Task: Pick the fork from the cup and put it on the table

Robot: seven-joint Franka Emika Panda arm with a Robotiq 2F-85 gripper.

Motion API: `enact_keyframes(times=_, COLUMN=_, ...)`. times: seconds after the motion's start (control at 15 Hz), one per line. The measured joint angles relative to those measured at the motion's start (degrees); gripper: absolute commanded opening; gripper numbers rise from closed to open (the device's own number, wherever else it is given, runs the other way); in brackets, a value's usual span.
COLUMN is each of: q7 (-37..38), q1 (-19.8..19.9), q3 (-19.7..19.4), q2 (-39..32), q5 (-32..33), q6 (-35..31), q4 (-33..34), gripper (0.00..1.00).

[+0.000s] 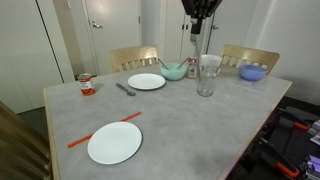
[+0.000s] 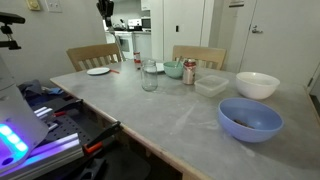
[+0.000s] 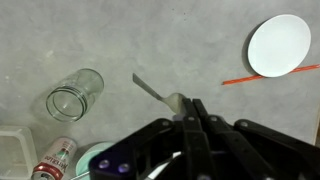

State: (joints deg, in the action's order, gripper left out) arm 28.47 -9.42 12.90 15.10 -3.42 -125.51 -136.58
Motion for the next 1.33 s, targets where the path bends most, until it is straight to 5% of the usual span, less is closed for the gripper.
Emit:
enact_keyframes(times=0.33, q7=6.10, q1=-0.03, q3=1.75, q2=-3.43, q5=0.04, q6=-0.39, q4=1.25, gripper=0.01)
enact_keyframes(times=1.0, q7=36.23, q1=-1.64, q3=2.48, q2=-20.07, q5=-0.84, q6=-6.47, q4=15.33, gripper=0.01)
enact_keyframes(times=1.33, q7=39.00, q1=-3.50, q3=2.76, q2=-26.54, q5=-14.73, q6=-15.13, q4=17.94, gripper=0.02)
